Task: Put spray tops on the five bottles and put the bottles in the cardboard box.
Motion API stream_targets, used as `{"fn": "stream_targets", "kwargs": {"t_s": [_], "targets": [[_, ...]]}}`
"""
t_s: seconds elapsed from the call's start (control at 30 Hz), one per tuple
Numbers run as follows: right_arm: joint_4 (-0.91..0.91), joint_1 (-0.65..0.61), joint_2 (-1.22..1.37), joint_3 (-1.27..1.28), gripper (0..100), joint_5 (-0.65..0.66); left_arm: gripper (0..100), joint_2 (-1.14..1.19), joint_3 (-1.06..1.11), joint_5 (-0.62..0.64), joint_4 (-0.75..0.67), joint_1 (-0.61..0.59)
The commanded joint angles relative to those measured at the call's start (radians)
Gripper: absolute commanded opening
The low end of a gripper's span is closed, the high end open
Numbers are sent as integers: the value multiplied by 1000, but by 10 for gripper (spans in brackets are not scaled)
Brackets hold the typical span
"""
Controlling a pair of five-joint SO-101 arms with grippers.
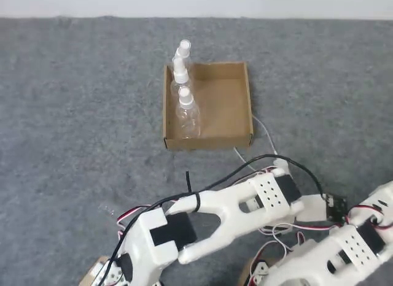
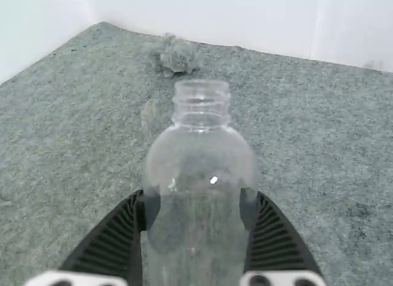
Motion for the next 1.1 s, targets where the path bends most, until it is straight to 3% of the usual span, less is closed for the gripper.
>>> {"fn": "stream_targets", "kwargs": {"t_s": [0.0,0.2,0.43,0.87,1.07], "targets": [[-25,13,-45,-18,66,15,137,-23,-50,-9,29,3],[-25,13,-45,-18,66,15,130,-23,-76,-3,37,3],[-25,13,-45,-18,66,15,131,-25,-222,74,169,-2],[-21,13,-45,-15,66,15,177,-114,-219,109,173,-48],[-18,7,-45,-15,66,15,219,-210,-124,106,91,-97]]}}
